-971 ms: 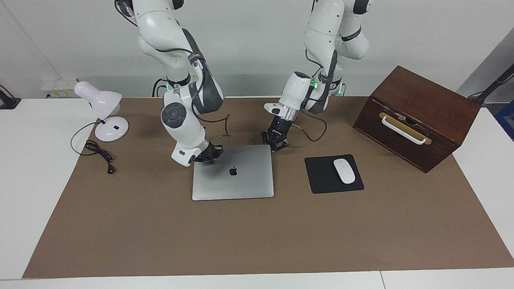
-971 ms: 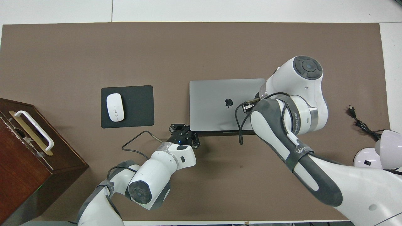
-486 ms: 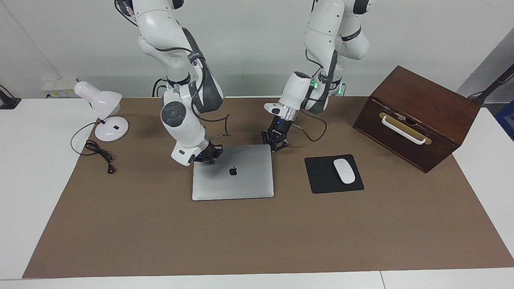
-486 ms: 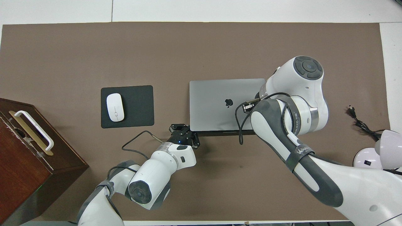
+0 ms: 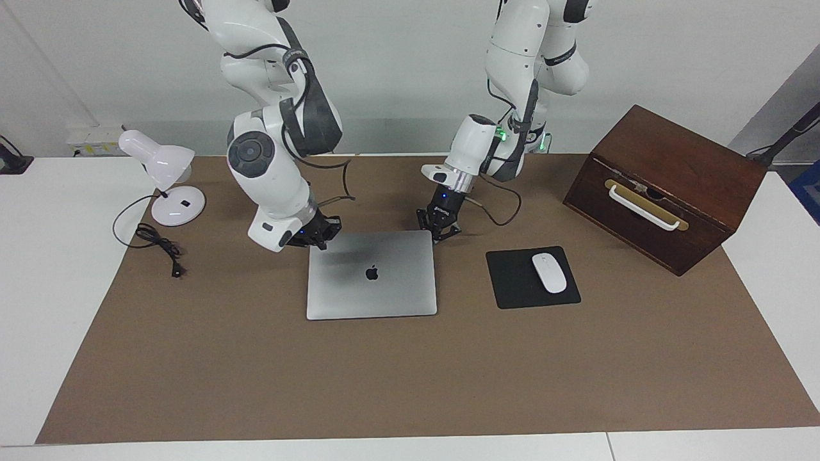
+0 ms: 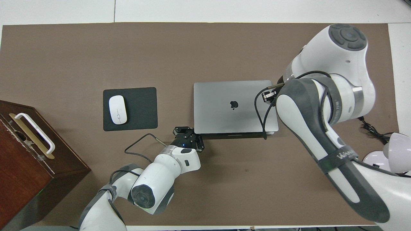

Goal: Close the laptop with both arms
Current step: 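Lift the right gripper off the closed lid and withdraw it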

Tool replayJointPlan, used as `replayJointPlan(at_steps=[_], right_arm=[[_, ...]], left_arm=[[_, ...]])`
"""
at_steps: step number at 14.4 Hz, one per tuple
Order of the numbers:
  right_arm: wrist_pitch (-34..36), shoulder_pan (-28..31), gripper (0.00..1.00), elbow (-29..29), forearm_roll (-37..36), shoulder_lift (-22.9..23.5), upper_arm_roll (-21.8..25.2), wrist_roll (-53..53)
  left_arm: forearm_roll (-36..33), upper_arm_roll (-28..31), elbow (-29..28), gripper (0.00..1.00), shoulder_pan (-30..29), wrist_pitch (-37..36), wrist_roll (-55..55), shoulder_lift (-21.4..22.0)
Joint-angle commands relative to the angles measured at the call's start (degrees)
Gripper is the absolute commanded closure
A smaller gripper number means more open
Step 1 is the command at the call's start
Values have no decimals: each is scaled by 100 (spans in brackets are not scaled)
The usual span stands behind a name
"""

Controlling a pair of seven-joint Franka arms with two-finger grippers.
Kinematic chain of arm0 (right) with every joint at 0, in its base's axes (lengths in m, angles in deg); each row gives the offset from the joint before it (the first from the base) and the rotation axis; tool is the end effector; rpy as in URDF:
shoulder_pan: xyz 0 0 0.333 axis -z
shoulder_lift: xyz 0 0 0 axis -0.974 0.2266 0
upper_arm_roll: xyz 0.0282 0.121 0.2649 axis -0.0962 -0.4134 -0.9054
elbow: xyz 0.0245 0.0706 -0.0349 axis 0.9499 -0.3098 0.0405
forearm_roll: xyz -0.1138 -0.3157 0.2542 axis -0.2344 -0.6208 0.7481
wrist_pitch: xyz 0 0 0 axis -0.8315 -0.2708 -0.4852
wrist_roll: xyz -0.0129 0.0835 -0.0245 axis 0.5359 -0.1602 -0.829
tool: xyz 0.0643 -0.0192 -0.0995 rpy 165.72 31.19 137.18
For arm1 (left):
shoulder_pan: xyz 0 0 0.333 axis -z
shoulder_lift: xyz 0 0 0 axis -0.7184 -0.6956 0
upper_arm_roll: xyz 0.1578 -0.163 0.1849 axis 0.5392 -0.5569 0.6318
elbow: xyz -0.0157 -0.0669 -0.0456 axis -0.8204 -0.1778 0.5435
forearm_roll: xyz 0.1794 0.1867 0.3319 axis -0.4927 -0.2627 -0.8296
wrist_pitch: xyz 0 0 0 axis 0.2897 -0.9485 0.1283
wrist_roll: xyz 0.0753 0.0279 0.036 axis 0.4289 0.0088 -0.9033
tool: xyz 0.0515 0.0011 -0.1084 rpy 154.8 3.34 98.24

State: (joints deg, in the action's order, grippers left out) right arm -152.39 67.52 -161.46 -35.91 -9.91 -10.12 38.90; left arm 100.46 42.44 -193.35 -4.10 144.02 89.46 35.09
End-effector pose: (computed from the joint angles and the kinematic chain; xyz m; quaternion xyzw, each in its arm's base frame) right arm 0.6227 0.1654 0.4002 -0.9907 -0.0944 0.0738 0.0650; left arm 0.3952 -0.3492 0.2061 0.8725 -0.3297 0.3429 0.1115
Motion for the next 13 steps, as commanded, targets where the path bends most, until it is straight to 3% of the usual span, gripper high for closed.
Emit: replayJointPlan(at_steps=[1, 2, 3, 4, 5, 13], right_arm=[[385, 208, 100, 106, -80, -306, -46, 85], [543, 295, 88, 97, -80, -429, -46, 94], [640, 348, 63, 54, -89, -544, -37, 85], [676, 427, 19, 18, -106, -658, -45, 76], [729, 506, 0, 9, -150, -755, -46, 67], [1581, 534, 0, -26, -861, -1274, -54, 94]], left_arm=[[49, 93, -329, 100, 124, -97, 97, -123], [49, 93, -329, 100, 124, -97, 97, -123], [49, 93, -337, 100, 116, -97, 88, -123], [49, 85, -329, 100, 116, -97, 88, -123], [58, 84, -329, 100, 116, -97, 88, -114], [58, 76, -425, 100, 72, -229, -79, 263]])
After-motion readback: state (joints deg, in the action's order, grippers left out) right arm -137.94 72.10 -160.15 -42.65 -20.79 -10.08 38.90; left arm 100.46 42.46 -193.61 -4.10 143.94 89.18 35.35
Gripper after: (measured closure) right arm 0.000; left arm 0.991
